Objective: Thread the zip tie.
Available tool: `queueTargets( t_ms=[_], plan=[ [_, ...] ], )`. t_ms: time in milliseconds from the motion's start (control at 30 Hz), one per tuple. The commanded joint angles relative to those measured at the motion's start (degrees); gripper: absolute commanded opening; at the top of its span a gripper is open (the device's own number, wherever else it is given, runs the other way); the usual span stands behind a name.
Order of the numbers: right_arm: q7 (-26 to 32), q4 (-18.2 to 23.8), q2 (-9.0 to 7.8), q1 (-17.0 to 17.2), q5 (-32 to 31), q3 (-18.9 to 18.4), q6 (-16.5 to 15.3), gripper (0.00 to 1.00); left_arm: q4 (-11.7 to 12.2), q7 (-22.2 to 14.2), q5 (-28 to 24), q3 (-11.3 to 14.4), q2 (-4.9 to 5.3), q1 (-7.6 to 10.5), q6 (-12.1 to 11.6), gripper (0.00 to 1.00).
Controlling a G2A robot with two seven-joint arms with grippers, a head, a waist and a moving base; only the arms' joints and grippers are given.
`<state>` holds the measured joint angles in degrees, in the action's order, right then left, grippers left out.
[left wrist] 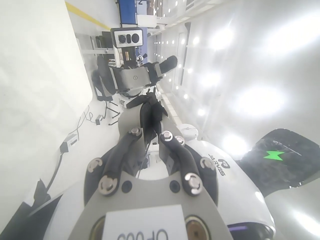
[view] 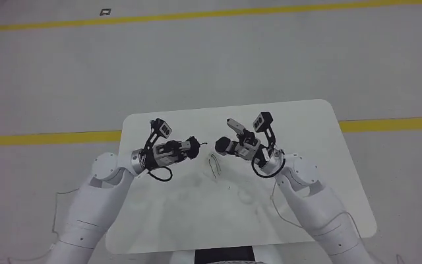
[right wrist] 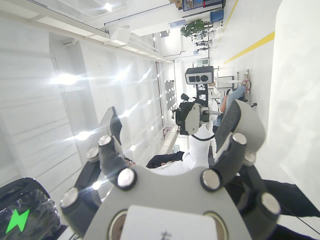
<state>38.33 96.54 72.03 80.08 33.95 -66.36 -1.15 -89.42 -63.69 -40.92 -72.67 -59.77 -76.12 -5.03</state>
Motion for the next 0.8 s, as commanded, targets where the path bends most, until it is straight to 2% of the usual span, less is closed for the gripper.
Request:
queueTargets(
  t_ms=[0, 100, 200, 367, 433, 600, 700, 767],
  plan=[
    [4.76, -0.55, -0.12, -0.81, 1.81, -0.16, 0.67, 1.0, 0.42, -4.63, -0.96, -0.82, 0.38, 0.17, 1.02, 0.0],
    [9.33, -1.73, -0.24, -2.38, 3.46, 0.12, 2.97, 1.0, 1.4, -9.6, -0.67, -2.42, 1.06, -0.09, 2.22, 0.0],
    [11.83, -2.81, -0.14, -4.33, 3.68, 1.63, 5.0, 1.0, 1.91, -10.15, -0.35, -3.32, 1.42, -0.62, 2.53, 0.0],
    [13.69, -3.98, 0.07, -6.43, 4.17, 3.86, 8.01, 1.0, 2.13, -11.06, -0.48, -3.29, 1.63, -0.39, 1.96, 0.0],
    [14.1, -4.13, 0.07, -6.69, 4.13, 4.05, 8.12, 1.0, 2.24, -11.75, 0.32, -2.87, 1.68, 0.01, 1.23, 0.0],
    [14.1, -4.13, 0.07, -6.69, 4.13, 4.05, 8.12, 1.0, 2.24, -11.75, 0.32, -2.87, 1.68, 0.01, 1.23, 0.0],
    [13.43, -3.97, 0.1, -6.2, 4.4, 4.42, 8.36, 1.0, 1.77, -10.21, 0.49, -2.35, 1.63, -0.27, 1.17, 0.0],
    [14.09, -4.14, 0.17, -6.05, 6.25, 4.71, 8.82, 1.0, 1.99, -10.53, 0.17, -2.26, 1.69, -0.29, 1.0, 0.0]
  ],
)
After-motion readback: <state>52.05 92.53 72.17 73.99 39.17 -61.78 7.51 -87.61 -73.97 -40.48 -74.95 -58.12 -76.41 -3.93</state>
